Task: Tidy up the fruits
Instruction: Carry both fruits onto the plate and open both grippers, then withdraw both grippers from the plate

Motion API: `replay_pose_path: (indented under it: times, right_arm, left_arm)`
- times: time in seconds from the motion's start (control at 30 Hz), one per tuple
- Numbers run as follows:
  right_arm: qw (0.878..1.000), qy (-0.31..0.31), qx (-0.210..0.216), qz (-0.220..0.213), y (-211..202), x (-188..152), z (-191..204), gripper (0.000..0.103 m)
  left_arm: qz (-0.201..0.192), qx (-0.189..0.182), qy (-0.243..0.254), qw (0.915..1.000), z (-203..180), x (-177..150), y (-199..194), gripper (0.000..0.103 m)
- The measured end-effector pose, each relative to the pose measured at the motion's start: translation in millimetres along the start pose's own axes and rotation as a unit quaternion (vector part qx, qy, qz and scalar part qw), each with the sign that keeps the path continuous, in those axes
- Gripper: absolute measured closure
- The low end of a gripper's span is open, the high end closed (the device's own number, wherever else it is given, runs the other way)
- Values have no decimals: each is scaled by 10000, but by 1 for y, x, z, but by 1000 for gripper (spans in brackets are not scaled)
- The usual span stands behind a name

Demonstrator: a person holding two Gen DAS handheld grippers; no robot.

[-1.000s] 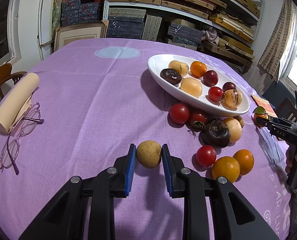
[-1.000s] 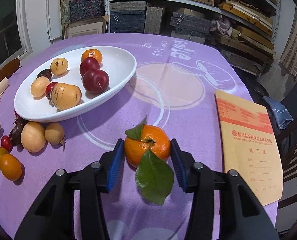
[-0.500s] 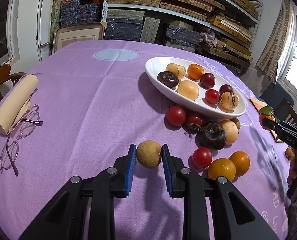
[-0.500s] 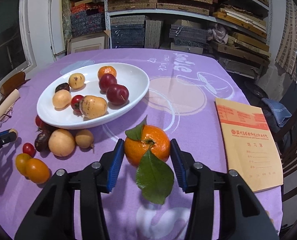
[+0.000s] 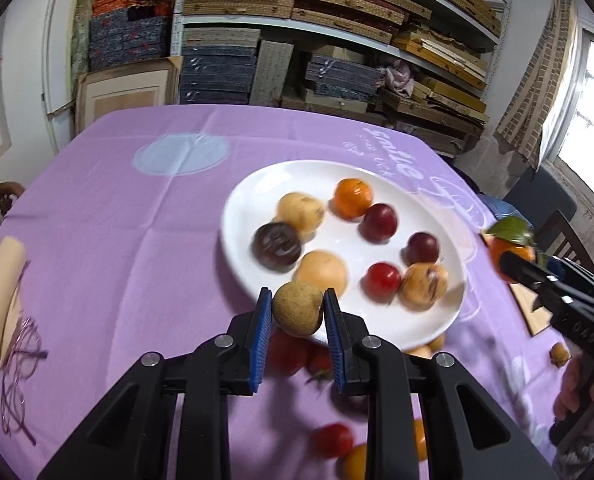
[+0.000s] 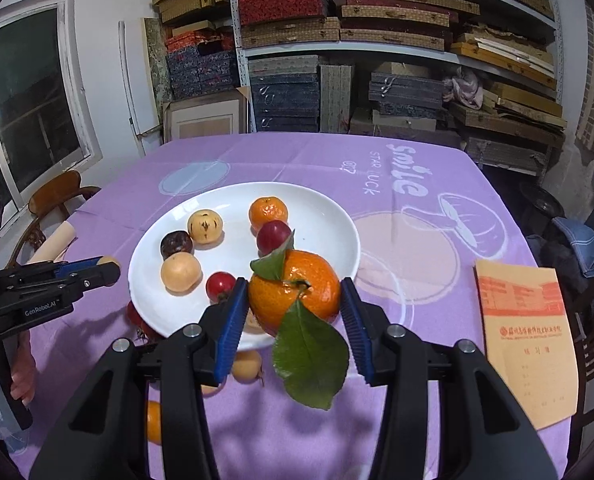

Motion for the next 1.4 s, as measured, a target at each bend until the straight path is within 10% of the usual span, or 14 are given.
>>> replay_pose_path:
  times: [0.67,1.13,1.4]
  right_arm:
    - [9935,-561,537,836,110,39,79,56]
    - [9995,-79,256,-145,29,67,35,51]
    - [9979,129,29,-640,-41,23,11,32]
  left_arm:
    - [551,-185,312,9978,-35,-10,78,67]
    - [37,-90,336,9994,-27,8,25,50]
    - [-249,236,66,9994,9,-11,-25,44]
Point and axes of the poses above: each gripper's, at about its wrist camera, not at the fingertips, and y roughly the way its jaws point, z to its left, x to its top, the point moved 10 cm from there along y, roughly the way its jaws point, and after that the axes turned 14 degrees about -x, right-handed, at the moved point
